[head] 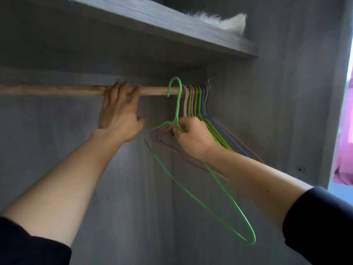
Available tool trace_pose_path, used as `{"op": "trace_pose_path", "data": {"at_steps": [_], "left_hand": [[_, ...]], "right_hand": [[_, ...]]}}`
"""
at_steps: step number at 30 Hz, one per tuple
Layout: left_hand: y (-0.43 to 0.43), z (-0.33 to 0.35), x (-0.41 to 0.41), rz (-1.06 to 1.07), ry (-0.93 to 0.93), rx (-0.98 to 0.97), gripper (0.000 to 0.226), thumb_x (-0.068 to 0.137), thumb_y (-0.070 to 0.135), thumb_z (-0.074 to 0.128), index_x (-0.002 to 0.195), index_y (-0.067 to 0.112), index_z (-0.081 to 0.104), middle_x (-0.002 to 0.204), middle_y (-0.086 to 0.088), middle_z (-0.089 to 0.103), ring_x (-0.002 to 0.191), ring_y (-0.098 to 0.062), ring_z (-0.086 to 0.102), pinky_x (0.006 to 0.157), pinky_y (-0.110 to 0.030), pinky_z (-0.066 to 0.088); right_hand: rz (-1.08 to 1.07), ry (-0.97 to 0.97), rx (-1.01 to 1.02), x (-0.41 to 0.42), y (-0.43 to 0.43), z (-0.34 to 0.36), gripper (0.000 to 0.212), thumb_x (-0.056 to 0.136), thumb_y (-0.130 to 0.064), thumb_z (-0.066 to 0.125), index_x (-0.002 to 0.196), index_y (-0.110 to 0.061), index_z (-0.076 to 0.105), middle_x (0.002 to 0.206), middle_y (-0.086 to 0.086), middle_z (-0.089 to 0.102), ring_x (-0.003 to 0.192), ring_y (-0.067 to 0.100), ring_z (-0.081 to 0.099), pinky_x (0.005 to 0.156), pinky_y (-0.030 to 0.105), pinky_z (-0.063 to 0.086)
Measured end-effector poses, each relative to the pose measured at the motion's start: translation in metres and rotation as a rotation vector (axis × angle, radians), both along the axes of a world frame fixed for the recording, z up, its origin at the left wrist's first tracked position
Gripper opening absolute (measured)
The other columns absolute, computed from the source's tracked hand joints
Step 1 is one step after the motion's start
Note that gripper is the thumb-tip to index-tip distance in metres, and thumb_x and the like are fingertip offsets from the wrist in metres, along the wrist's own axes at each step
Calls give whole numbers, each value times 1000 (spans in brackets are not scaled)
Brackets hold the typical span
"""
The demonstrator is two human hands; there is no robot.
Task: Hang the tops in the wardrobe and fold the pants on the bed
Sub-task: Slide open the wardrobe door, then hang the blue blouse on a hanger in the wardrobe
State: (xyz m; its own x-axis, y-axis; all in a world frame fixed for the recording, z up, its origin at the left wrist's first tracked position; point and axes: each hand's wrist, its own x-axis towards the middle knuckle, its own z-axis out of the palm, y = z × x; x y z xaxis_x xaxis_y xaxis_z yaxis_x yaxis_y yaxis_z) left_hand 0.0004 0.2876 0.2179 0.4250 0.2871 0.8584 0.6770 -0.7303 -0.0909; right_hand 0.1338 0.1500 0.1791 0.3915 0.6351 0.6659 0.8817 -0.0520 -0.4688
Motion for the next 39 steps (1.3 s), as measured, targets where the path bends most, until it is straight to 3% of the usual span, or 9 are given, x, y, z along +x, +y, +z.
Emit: {"op": "trace_pose_path", "data": {"at_steps": [7,9,12,16,18,22,26,32,39], "left_hand": [[-64,-88,14,-243,-91,-217,62,78,19,62,137,9,45,146,-15,35,134,-33,28,105,-44,34],[-86,-121,20,-318,-119,-289,60,78,17,63,135,11,47,142,-13,40,130,-31,32,102,-42,36],[-126,-169,34,-417,-119,-329,61,74,10,63,134,10,48,134,-13,47,124,-31,40,101,-37,34],[-186,-227,54,-519,-120,-440,58,73,6,63,129,8,52,126,-12,52,117,-32,46,99,-38,36],[-227,-255,69,-553,-101,-499,55,74,5,61,128,10,53,125,-9,53,116,-30,47,97,-40,40],[-320,-300,108,-573,-29,-618,51,76,5,59,126,14,53,127,-6,52,115,-24,46,88,-37,43],[-424,-333,162,-628,134,-730,53,79,8,57,131,13,51,133,-9,48,122,-26,42,98,-40,41],[-569,-370,244,-758,316,-824,51,79,11,56,130,14,51,131,-9,48,120,-25,41,95,-38,40],[-705,-400,352,-948,574,-793,51,81,15,54,132,16,47,129,-8,49,119,-25,42,95,-37,40]], "right_hand": [[-7,40,-164,-2,-75,-93,23,92,-25,52,71,-18,49,62,-9,47,66,20,49,58,29,33],[-8,52,-202,0,-100,-117,30,93,-24,53,66,-19,41,59,-9,43,61,18,42,57,30,31],[-37,84,-282,7,-143,-146,26,91,-25,54,69,-16,46,57,-7,44,58,17,41,55,31,35],[-34,153,-376,20,-213,-181,35,87,-16,59,57,-25,42,51,-10,42,47,5,41,46,15,32],[-53,247,-444,31,-259,-200,32,87,-15,58,58,-22,47,51,-9,45,44,4,42,48,23,40],[-163,370,-496,59,-359,-235,19,87,-14,59,72,-4,61,59,1,55,51,14,48,57,34,49],[-259,444,-519,92,-465,-262,16,86,-13,61,70,-15,61,58,-5,55,51,11,50,61,34,50],[-482,603,-533,141,-616,-290,14,85,-14,60,80,-2,67,70,7,65,56,16,58,60,30,51],[-765,733,-432,211,-756,-322,21,84,-21,62,65,-12,60,66,4,62,61,15,55,64,33,48]]}}
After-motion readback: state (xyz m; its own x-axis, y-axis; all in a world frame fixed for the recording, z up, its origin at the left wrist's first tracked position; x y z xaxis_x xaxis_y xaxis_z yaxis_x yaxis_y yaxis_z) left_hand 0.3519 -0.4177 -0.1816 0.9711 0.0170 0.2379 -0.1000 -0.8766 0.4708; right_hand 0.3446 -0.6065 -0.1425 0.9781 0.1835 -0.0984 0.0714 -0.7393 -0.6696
